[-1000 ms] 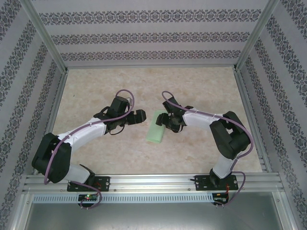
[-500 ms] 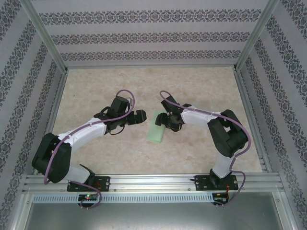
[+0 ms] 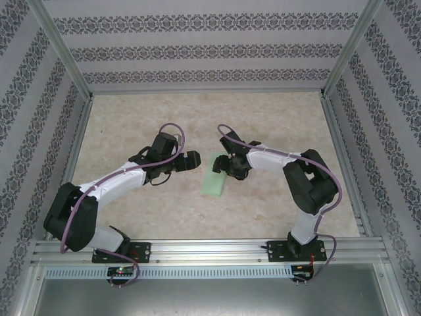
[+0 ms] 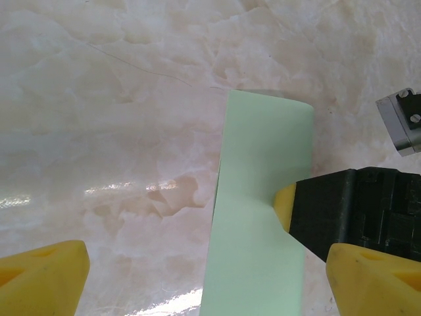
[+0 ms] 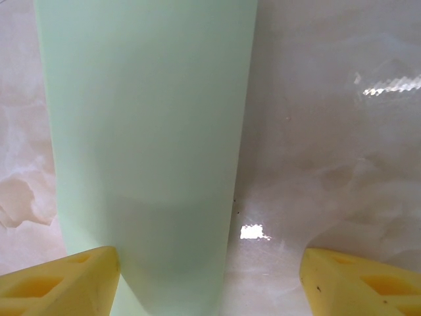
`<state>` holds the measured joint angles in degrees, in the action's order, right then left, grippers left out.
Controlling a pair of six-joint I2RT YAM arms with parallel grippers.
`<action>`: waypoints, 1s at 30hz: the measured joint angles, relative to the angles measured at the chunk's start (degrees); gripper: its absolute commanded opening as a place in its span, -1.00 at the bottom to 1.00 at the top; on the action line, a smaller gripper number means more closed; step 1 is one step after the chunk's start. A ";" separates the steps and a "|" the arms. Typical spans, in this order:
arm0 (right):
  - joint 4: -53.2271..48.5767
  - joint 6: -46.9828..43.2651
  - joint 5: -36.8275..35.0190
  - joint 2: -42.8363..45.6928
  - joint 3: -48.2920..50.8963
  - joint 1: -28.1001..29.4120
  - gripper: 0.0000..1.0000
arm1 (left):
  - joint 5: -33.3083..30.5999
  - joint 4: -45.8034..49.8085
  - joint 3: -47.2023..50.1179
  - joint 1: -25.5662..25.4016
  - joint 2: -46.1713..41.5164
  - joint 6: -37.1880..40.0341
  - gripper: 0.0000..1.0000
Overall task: Fold a paper plane with a square sheet of paper (pick it up from the middle)
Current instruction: Fold the square sheet of paper in half at the center of the table.
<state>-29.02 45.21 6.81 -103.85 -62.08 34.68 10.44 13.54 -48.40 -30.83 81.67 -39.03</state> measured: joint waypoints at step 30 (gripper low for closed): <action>-1.86 -1.03 -1.86 -1.11 -1.31 0.48 0.47 | 0.02 0.09 0.00 0.00 0.57 -0.02 0.70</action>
<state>-30.87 44.18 4.95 -104.97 -63.40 35.16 10.46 13.63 -48.40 -30.83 82.24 -39.05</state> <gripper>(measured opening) 0.733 0.853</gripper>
